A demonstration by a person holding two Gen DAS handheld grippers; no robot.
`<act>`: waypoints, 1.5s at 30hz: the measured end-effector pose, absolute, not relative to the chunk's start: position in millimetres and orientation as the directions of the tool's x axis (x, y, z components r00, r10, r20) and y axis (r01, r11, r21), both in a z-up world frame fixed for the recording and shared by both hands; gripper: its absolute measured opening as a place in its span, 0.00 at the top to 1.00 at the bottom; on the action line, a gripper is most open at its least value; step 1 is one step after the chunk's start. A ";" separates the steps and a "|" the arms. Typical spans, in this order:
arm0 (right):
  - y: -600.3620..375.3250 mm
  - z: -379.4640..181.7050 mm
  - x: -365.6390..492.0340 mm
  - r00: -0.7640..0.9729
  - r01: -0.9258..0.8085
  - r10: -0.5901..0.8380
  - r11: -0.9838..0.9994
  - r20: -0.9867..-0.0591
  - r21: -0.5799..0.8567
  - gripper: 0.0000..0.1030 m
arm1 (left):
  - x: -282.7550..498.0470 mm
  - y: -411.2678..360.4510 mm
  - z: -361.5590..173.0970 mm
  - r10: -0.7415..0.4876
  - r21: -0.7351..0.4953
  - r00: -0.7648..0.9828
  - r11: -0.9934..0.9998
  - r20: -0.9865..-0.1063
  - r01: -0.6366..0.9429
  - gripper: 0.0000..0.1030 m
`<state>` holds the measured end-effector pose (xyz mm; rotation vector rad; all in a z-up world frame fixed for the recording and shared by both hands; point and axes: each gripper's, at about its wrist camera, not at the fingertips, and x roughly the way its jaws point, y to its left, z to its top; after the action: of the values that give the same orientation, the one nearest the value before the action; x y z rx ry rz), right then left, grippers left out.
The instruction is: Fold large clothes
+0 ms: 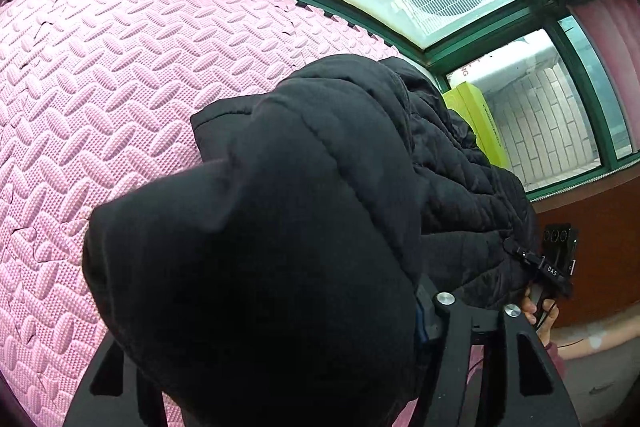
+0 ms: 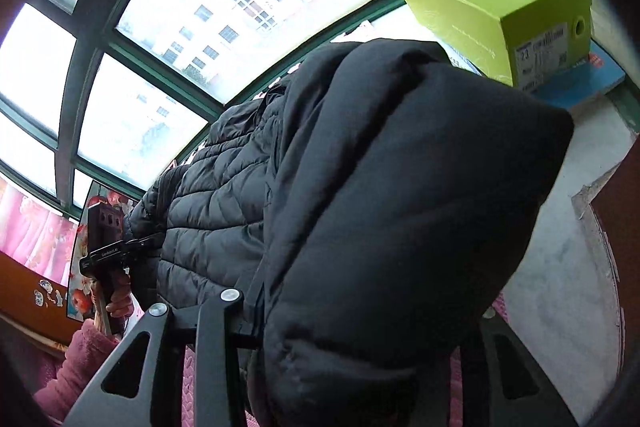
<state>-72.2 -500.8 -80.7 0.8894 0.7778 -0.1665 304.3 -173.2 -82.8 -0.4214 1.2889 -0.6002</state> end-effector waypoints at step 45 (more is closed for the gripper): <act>-464.8 -70.3 35.2 0.420 0.594 -0.210 0.799 -0.883 0.093 0.23 | 317.0 -245.3 -61.4 -0.337 -0.214 0.362 0.916 -0.869 0.339 0.38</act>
<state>35.2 -464.8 -70.3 0.4276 1.0210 -0.5233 317.0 -245.3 -61.4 0.0019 1.1186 -0.4346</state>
